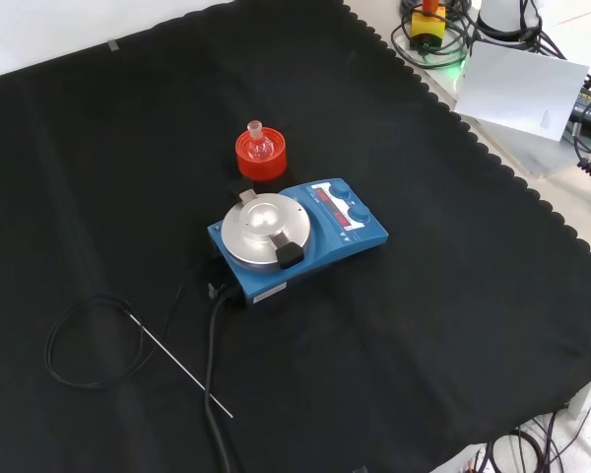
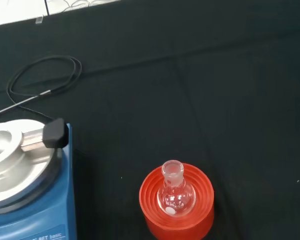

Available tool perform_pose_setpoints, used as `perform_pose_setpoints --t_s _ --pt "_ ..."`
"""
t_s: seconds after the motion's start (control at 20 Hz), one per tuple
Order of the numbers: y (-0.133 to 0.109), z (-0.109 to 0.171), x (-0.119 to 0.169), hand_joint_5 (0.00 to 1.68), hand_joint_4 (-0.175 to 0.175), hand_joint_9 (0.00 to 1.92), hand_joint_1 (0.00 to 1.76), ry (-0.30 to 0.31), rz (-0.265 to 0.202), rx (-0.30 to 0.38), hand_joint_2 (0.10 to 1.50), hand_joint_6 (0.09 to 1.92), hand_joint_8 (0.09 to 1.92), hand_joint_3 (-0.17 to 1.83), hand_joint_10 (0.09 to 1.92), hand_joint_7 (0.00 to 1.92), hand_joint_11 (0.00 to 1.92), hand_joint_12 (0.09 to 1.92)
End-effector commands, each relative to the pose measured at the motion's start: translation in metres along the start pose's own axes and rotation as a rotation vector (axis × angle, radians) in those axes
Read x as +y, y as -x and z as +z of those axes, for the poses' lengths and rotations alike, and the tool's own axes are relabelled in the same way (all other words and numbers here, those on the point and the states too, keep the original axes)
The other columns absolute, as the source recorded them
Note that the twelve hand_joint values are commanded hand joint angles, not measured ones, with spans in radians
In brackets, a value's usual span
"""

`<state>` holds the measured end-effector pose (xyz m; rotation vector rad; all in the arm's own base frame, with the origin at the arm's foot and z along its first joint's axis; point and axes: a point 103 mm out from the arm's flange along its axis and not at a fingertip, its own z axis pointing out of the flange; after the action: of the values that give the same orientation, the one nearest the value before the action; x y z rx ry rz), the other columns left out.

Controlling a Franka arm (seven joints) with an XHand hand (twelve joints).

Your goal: Pick up the round-bottom flask.

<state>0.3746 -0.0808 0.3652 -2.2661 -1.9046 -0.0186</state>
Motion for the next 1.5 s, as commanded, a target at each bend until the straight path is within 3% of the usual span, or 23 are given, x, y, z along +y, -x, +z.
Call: perform_pose_setpoints --t_s 0.05,0.3,0.55,1.5 --pt "0.032 0.077 0.063 0.47 -0.011 0.29 0.61 0.003 0.019 0.104 0.97 0.43 0.65 0.37 0.71 0.17 0.0 1.4" --pt "0.031 0.123 0.076 0.54 -0.008 0.37 0.8 -0.034 0.026 0.131 0.77 0.37 0.67 0.51 0.71 0.22 0.0 1.43" --pt "0.028 0.159 0.078 0.54 -0.007 0.4 0.84 -0.072 0.025 0.15 0.7 0.36 0.68 0.57 0.71 0.23 0.0 1.44" --pt "0.022 0.228 0.067 0.54 -0.008 0.45 0.85 -0.164 0.008 0.172 0.62 0.35 0.71 0.58 0.71 0.27 0.03 1.44"
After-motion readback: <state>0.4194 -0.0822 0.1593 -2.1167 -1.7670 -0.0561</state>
